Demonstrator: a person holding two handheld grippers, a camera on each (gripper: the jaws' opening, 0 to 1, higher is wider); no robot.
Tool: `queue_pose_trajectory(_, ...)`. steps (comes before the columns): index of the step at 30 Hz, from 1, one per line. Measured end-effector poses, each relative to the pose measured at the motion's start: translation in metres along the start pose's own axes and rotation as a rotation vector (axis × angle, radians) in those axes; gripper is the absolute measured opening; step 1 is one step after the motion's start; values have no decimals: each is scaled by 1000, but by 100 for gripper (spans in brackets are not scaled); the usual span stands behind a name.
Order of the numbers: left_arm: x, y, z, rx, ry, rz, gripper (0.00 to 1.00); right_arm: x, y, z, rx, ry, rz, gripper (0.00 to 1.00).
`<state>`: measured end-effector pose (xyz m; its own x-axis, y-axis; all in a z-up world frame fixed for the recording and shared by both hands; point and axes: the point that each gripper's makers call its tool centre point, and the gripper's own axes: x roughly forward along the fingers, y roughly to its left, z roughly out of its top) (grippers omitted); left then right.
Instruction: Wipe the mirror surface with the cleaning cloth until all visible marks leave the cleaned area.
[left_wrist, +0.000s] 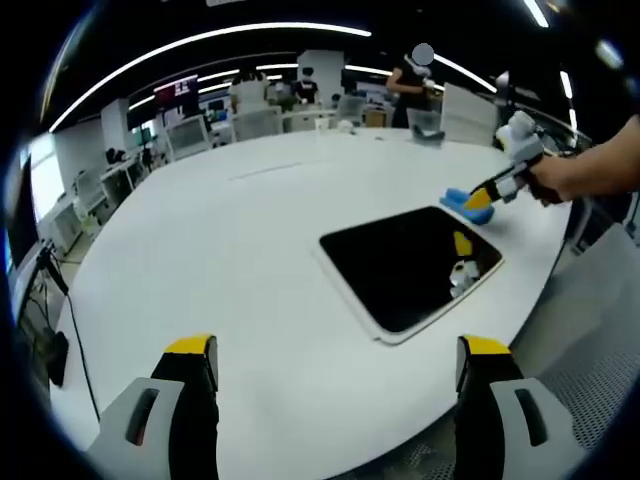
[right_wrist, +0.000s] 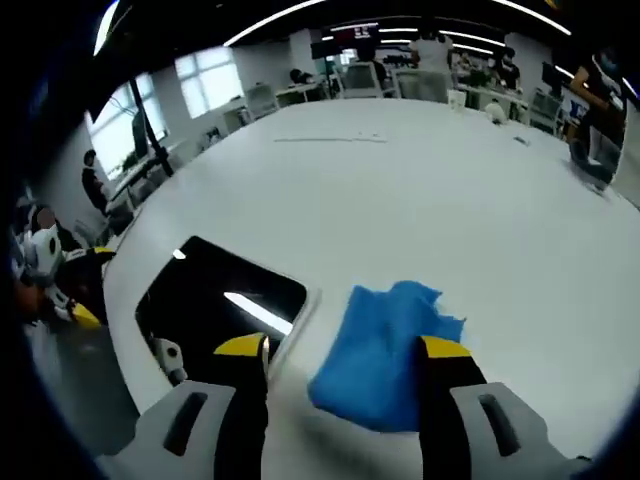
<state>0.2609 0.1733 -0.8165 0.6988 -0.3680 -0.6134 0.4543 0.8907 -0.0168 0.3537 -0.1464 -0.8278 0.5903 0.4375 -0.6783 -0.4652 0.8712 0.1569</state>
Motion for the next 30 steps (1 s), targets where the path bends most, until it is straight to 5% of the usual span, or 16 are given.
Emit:
queue_pose_trajectory(2,-1,-1,2,-2,-8,-1,100,-12,6,1,-61,-33,-12,74)
queue_pose_trajectory(4,0,-5,1,-17,-7,-24,100,-29,11,-4,-30,-53,-32,84)
queue_pose_trajectory(10,-3,-5,5,-22,-32,-18,100,-67,31,-13,-42,-148,-54,97)
queue_pose_trajectory(17,-5,-12,9,-42,-43,-30,100,-91,38,-27,-109,-204,-78,100)
queue_pose_trajectory(23,-6,-23,12,-37,-55,-48,100,-94,32,-34,-26,-222,-86,100)
queue_pose_trajectory(26,-5,-19,13,-38,-58,-32,100,-89,29,-34,-56,-227,-99,100)
queue_pose_trajectory(28,-3,-14,13,-41,-55,-20,100,-87,31,-35,25,-226,-74,100)
queue_pose_trajectory(30,-3,-14,14,-39,-55,-14,100,-89,29,-32,16,-247,-80,100)
